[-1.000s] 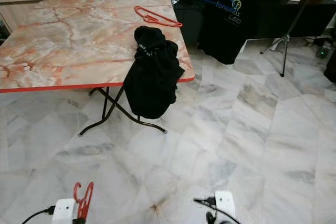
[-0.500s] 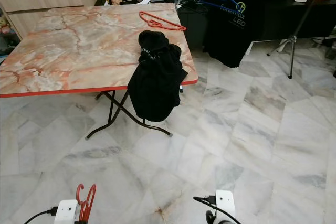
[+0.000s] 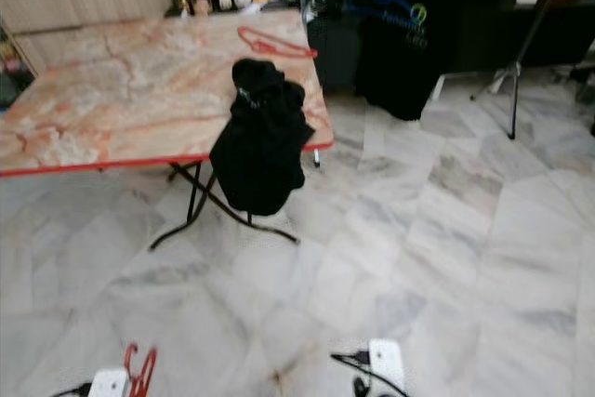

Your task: Hang hanger

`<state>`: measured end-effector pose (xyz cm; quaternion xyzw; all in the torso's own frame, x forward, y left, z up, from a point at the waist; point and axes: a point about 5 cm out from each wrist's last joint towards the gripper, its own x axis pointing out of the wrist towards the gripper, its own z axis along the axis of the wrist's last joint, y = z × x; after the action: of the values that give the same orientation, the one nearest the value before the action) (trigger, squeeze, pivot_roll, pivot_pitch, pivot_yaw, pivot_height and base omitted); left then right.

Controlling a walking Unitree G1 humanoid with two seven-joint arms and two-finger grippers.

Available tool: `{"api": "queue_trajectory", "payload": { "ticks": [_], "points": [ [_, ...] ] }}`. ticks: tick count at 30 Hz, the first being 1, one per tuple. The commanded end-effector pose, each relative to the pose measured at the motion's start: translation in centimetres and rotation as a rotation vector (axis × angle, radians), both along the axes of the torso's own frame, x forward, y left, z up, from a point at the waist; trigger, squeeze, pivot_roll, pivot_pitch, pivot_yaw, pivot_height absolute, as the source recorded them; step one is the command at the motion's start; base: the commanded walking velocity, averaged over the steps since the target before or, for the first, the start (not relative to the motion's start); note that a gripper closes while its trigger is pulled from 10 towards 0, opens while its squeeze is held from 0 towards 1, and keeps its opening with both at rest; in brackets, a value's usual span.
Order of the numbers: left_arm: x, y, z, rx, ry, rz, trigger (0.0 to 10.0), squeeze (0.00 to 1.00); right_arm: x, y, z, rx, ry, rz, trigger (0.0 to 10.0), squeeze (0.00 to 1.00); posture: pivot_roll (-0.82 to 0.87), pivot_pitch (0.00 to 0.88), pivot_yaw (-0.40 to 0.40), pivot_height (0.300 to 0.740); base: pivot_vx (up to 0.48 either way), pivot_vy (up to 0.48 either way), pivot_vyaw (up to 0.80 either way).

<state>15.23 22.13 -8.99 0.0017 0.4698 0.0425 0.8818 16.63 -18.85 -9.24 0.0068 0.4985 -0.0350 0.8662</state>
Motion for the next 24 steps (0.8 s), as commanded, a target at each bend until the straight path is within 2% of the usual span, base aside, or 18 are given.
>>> {"api": "queue_trajectory", "payload": {
  "ticks": [1,5,15,24],
  "points": [
    [-0.03,0.61,0.10,0.014,0.003,0.007,10.0,0.00,-0.11,0.20,-0.09,0.004,0.012,0.008,10.0,0.00,0.00,0.000,0.025,0.740,0.000,-0.311,0.00],
    [-0.01,0.45,0.07,0.010,0.001,0.017,10.0,0.00,-0.23,0.04,-0.12,-0.004,0.017,0.020,10.0,0.00,0.01,0.000,0.018,0.740,0.000,-0.308,0.00],
    [-0.58,-0.03,-0.27,0.000,0.020,0.017,10.0,0.00,0.66,0.10,0.27,-0.006,-0.009,0.051,10.0,0.00,0.00,0.000,0.018,0.740,0.000,-0.309,0.00],
    [-0.27,-0.21,-0.19,-0.008,0.010,0.031,10.0,0.00,-0.31,-0.31,-0.10,-0.015,0.025,0.070,10.0,0.00,0.01,0.000,0.008,0.740,0.000,-0.308,0.00]
  ]
}}
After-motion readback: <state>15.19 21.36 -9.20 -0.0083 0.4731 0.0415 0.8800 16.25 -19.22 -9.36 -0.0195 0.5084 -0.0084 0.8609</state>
